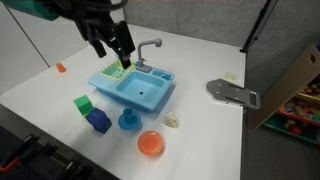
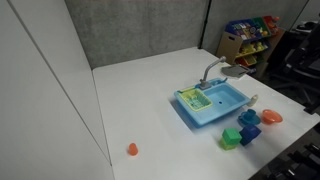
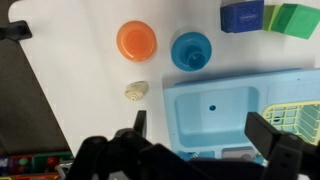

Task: Remove the blue cup from the sink and put it on the blue plate on the table

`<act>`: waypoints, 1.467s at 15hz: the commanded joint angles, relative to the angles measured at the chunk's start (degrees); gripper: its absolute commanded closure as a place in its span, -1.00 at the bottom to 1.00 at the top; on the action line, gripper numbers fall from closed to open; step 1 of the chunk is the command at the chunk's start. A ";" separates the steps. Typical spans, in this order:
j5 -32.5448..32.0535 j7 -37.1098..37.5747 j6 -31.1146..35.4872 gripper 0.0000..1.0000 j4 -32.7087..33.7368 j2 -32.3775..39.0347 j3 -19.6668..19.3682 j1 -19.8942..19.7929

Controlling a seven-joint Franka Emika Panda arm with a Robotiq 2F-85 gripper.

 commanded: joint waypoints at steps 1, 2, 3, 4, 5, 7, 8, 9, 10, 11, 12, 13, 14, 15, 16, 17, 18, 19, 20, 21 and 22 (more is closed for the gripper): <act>3.04 -6.63 -5.07 -1.00 -0.60 -5.85 -0.24 1.51; 4.28 -8.43 -6.73 -1.00 -0.16 -6.90 -0.40 2.25; 5.45 -10.08 -8.19 -1.00 0.20 -7.77 -0.54 2.89; 6.40 -11.14 -9.87 -1.00 0.74 -8.49 -0.50 3.46; 7.68 -12.64 -11.77 -1.00 1.37 -9.23 -0.65 4.21; 9.15 -14.00 -15.21 -1.00 2.70 -10.62 -0.54 5.07; 9.96 -14.97 -17.05 -1.00 3.45 -11.37 -0.71 5.55; 10.54 -15.33 -18.57 -1.00 4.09 -11.93 -0.74 5.81; 11.12 -15.96 -20.27 -1.00 4.77 -12.59 -0.84 6.07; 11.50 -16.24 -22.13 -1.00 5.58 -13.13 -0.88 6.14; 11.52 -16.01 -23.77 -1.00 6.22 -13.61 -0.75 5.98; 11.61 -15.44 -26.04 -1.00 7.16 -14.13 -0.72 5.72; 11.63 -14.52 -27.90 -1.00 7.98 -14.51 -0.63 5.38; 11.83 -13.87 -30.02 -1.00 9.17 -14.62 -0.63 5.22; 12.08 -12.98 -31.57 -1.00 10.08 -14.74 -0.60 5.02; 12.31 -12.29 -33.14 -1.00 11.10 -14.78 -0.61 4.93; 12.67 -11.35 -34.52 -1.00 12.11 -14.70 -0.58 4.75; 12.77 -10.54 -35.39 -1.00 12.85 -14.63 -0.44 4.52; 12.91 -9.57 -36.05 -1.00 13.56 -14.54 -0.32 4.28; 12.93 -8.69 -36.42 -1.00 13.98 -14.49 -0.23 4.06; 12.81 -7.78 -36.53 -1.00 14.27 -14.58 -0.11 3.79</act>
